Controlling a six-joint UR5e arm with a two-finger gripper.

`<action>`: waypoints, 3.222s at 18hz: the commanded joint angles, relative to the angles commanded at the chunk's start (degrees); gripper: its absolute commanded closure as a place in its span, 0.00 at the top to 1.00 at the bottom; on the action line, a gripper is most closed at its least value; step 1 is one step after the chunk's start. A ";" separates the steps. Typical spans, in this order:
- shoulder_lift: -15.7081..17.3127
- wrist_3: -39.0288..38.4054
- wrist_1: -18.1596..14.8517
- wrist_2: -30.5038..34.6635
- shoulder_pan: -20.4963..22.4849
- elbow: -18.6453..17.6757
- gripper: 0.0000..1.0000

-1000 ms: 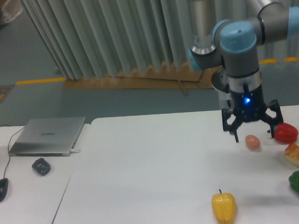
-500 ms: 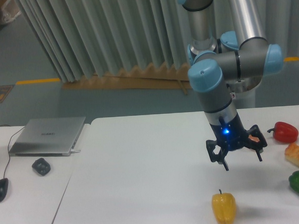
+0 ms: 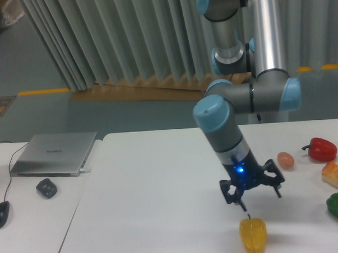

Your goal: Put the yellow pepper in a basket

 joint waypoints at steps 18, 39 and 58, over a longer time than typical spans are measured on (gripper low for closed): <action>-5.45 3.96 0.00 1.49 0.09 2.12 1.00; -7.30 3.08 0.62 5.27 0.26 2.99 1.00; 0.15 7.27 0.18 -2.19 3.76 0.89 0.55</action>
